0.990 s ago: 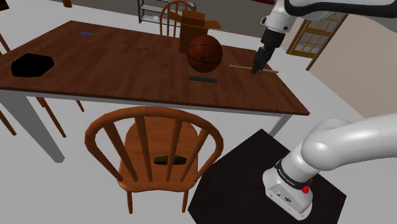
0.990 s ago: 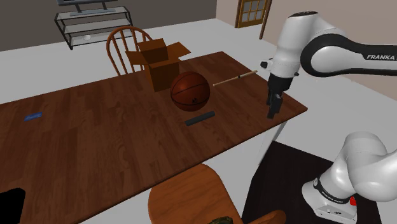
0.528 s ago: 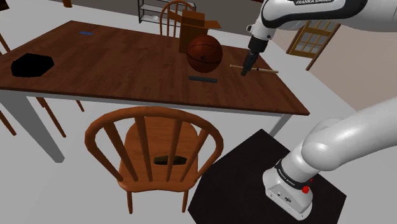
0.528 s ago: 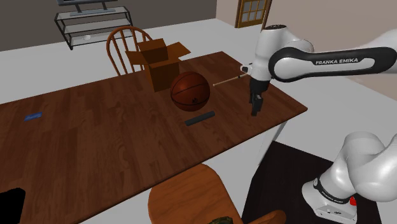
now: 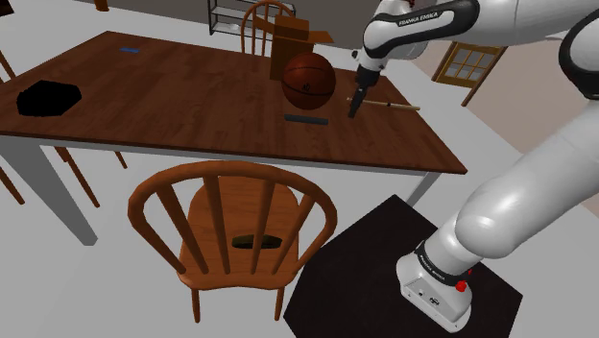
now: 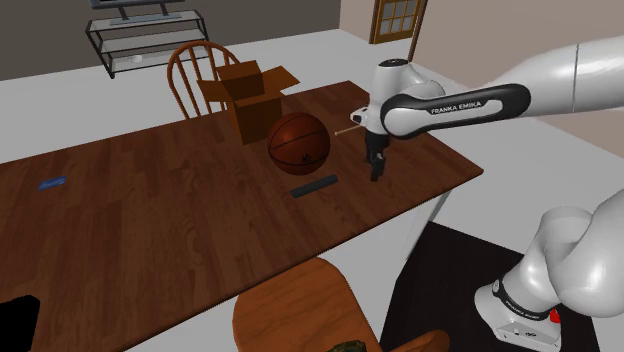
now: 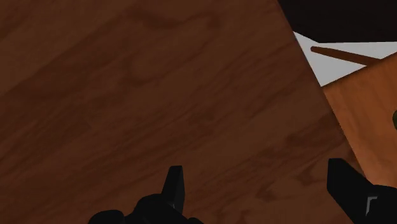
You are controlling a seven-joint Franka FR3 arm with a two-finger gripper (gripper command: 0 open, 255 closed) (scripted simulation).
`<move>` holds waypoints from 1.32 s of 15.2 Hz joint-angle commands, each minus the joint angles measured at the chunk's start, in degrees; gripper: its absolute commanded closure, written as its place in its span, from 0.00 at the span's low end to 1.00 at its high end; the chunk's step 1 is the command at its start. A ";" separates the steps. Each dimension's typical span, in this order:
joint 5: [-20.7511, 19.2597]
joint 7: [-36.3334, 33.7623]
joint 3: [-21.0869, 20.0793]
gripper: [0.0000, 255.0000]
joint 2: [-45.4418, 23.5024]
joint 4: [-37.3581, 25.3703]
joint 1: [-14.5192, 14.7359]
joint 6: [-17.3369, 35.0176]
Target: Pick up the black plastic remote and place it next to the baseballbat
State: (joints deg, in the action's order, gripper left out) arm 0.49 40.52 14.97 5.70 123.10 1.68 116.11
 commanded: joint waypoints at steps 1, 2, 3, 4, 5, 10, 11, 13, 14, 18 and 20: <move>0.87 3.34 0.53 0.00 -4.84 -3.16 -0.02 1.90; 1.33 4.80 0.63 0.00 -7.03 -4.64 -0.08 2.71; 1.81 6.24 0.69 0.00 -9.23 -6.20 -0.17 3.45; 2.29 7.65 0.68 0.00 -11.43 -7.83 -0.30 4.12; 2.78 9.03 0.61 0.00 -13.63 -9.54 -0.48 4.72; 4.90 15.24 -0.39 0.00 -24.71 -19.33 -1.84 6.68; 5.22 16.33 -0.69 0.00 -26.94 -21.56 -2.17 6.86; 5.57 17.28 -1.02 0.00 -29.18 -23.22 -2.50 7.58; 5.70 17.36 -1.05 0.00 -29.55 -22.96 -2.52 8.20; 6.19 17.66 -1.28 0.00 -31.12 -22.05 -2.69 10.63; 6.39 17.79 -1.39 0.00 -31.76 -21.73 -2.77 11.58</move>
State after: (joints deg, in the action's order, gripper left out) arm 6.78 58.14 13.61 -25.81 101.07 -1.00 127.13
